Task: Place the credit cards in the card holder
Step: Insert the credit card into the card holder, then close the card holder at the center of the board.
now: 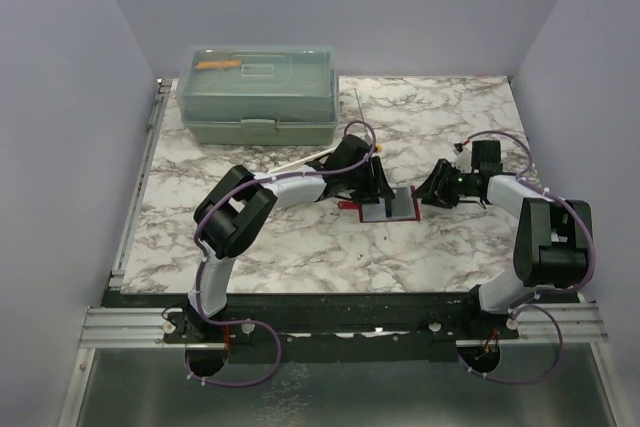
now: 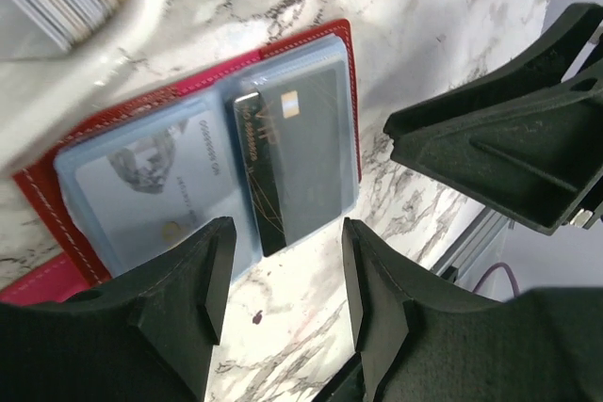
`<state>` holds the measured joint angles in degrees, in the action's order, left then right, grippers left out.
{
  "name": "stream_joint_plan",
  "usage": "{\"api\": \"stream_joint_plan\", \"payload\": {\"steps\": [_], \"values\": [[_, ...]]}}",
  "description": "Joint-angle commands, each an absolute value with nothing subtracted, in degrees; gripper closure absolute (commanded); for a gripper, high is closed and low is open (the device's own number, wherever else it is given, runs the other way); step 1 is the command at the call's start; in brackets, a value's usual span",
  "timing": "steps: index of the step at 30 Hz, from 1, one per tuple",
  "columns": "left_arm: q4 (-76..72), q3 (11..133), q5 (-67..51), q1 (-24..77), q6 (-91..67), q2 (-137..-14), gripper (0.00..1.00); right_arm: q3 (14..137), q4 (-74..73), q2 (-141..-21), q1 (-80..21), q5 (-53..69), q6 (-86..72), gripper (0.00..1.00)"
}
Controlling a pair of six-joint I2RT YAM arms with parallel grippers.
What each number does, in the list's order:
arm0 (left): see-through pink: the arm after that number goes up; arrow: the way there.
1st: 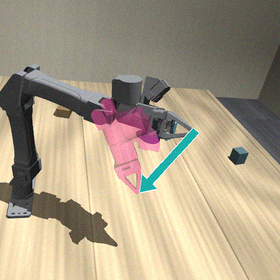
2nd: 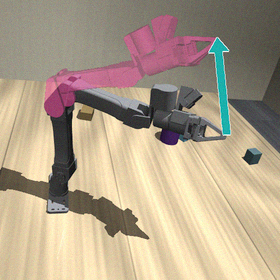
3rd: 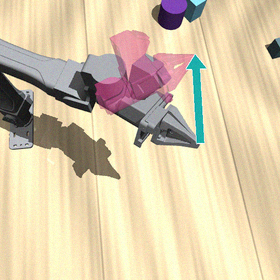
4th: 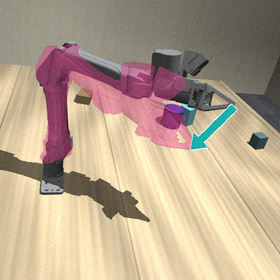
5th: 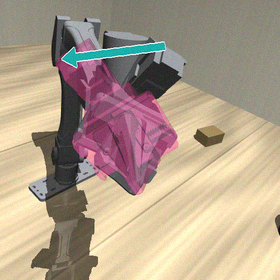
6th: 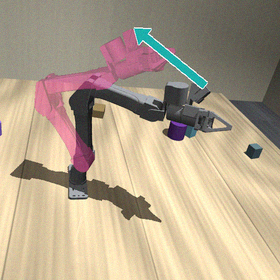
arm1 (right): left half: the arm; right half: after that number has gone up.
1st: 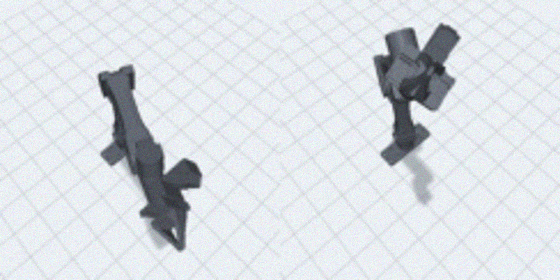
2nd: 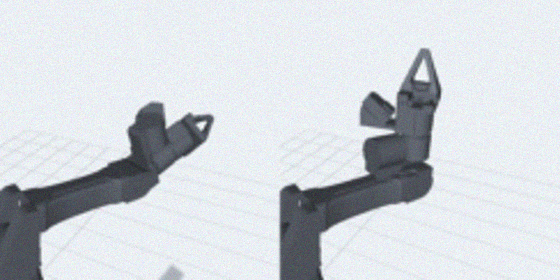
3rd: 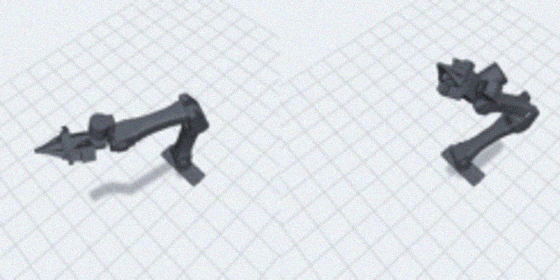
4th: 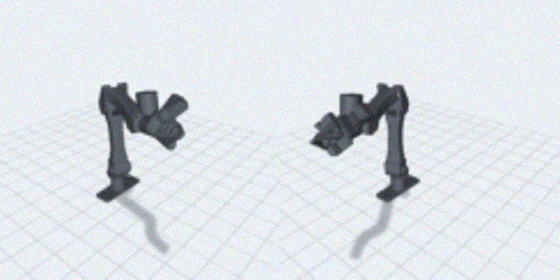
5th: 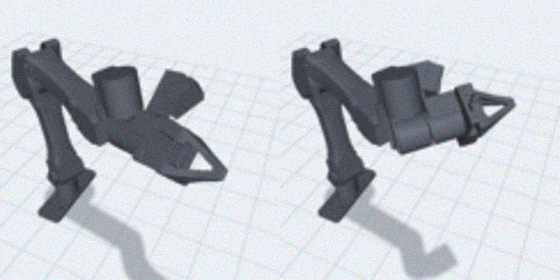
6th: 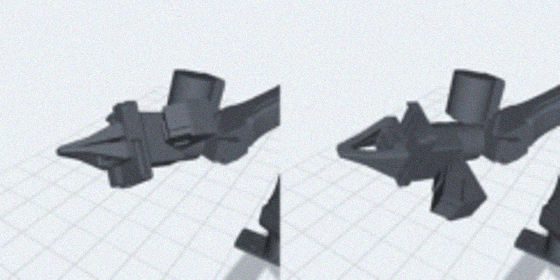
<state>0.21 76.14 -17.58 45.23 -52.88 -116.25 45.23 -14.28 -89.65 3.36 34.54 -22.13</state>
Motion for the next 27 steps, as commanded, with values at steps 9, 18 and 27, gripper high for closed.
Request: {"api": "stream_joint_plan", "payload": {"steps": [9, 18, 27], "values": [[-1.3, 82.2, -19.3, 46.8, -54.3, -123.3, 0.45, 42.3, -7.6, -94.8, 3.8, 42.8, -24.4, 0.65], [-0.2, 86.5, -20.1, 49.3, -54.2, -122.6, 0.44, 42.1, -9.5, -92.2, 3.7, 42.0, -24.3, 0.66], [9.4, 76.3, -15.8, 48.6, -47.9, -108.3, 0.35, 45.6, -17.1, -88.7, 2.3, 28.4, -18.6, 0.51]]}}
